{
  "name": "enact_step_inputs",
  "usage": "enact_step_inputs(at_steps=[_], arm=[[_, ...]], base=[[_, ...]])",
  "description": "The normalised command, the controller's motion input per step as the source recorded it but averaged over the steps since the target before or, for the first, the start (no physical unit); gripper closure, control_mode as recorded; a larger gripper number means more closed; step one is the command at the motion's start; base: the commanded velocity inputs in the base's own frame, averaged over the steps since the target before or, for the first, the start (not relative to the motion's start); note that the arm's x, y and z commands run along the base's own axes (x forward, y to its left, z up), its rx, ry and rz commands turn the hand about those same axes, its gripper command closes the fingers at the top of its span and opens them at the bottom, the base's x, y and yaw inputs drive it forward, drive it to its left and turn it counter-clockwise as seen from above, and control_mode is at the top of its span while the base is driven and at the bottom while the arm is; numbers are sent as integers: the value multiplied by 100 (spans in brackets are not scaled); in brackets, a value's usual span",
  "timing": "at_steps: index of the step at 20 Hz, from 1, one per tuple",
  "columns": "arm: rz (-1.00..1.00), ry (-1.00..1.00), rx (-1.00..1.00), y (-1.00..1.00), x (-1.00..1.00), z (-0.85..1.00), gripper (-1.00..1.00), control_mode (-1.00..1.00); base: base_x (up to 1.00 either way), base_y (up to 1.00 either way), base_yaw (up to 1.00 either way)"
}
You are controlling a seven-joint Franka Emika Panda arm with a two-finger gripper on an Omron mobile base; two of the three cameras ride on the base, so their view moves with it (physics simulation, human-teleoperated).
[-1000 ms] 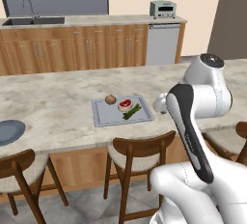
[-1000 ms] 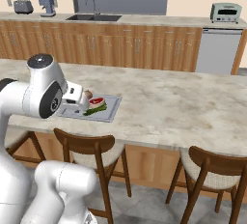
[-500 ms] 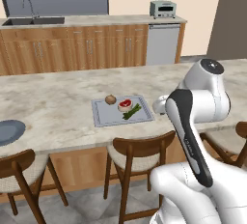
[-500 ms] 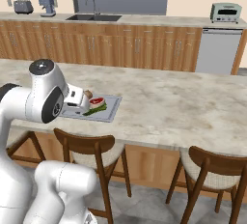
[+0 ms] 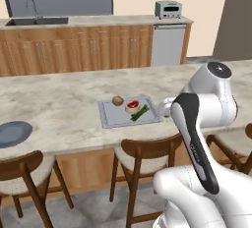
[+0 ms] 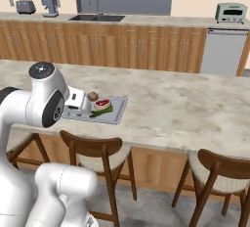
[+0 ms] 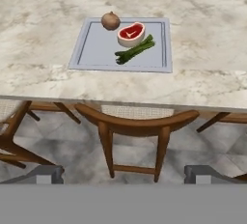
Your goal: Create a steak meal by picking up the steak and asparagus from the tray and placing them on the plate. Leave the onion on the tray.
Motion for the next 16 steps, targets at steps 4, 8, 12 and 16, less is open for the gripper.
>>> enact_step_inputs(at_steps=[4,8,12,16], arm=[[0,0,0,0,0,0,-100,100],[0,0,0,0,0,0,-100,100],[0,0,0,0,0,0,-100,100],[0,0,0,0,0,0,-100,100]], base=[[-2,68,1],[0,71,0],[0,62,0],[19,44,0]])
